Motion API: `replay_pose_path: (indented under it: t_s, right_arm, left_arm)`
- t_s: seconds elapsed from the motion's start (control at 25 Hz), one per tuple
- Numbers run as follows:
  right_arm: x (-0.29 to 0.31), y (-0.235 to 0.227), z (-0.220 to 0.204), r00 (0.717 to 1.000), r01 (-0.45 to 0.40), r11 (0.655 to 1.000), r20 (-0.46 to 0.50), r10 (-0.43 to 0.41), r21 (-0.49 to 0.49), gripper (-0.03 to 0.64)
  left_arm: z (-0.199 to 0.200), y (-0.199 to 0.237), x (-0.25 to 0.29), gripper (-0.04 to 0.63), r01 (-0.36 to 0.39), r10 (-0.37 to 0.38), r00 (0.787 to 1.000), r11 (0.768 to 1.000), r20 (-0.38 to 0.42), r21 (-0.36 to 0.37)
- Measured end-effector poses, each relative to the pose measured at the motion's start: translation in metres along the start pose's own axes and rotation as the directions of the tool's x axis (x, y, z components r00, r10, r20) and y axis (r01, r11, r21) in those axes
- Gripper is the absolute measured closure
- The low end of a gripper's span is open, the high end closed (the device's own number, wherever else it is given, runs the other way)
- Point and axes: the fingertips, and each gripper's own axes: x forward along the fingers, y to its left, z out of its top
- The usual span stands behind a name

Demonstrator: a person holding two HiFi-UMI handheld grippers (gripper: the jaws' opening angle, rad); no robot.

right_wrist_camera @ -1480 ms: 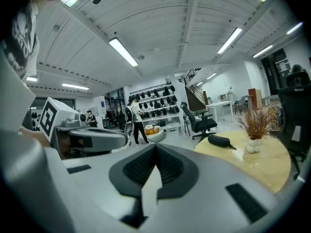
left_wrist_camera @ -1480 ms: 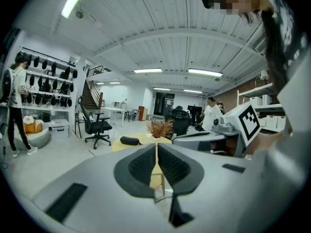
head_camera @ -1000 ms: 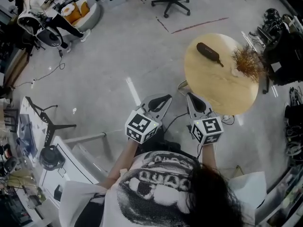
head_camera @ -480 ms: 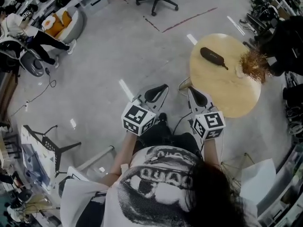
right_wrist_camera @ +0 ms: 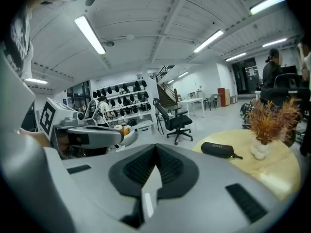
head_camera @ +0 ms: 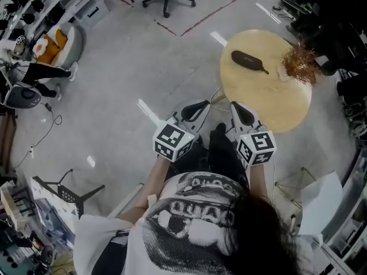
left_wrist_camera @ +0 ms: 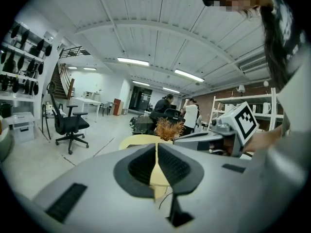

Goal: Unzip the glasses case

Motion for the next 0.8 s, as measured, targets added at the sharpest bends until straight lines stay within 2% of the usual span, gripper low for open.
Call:
replay_pose_path:
  t_s: [0.2,0.36,0.56,0.8]
  right_arm:
    - [0.014,-0.019,-0.005,1.0,0.021,1.0,-0.011,-0.021,0.022,0.62]
    - [0.032,-0.039,0.005,0.999,0.035,0.999,-0.013,-0.035,0.03,0.62]
    - [0.062,-0.082,0.019,0.998,0.061,0.997,-0.022,-0.06,0.051,0.62]
    - [0.089,-0.141,0.014,0.995,0.085,0.996,-0.064,-0.083,0.037,0.62]
  left_arm:
    - [-0.005,0.005,0.018,0.574,0.034,-0.034,0.999,0.999,-0.031,0.005]
    - [0.003,0.026,0.039,0.574,0.038,-0.038,0.999,0.999,-0.037,0.003]
    - [0.017,0.054,0.078,0.574,0.052,-0.052,0.997,0.999,-0.054,0.003]
    - [0.018,0.078,0.127,0.574,0.065,-0.064,0.995,0.998,-0.082,0.007]
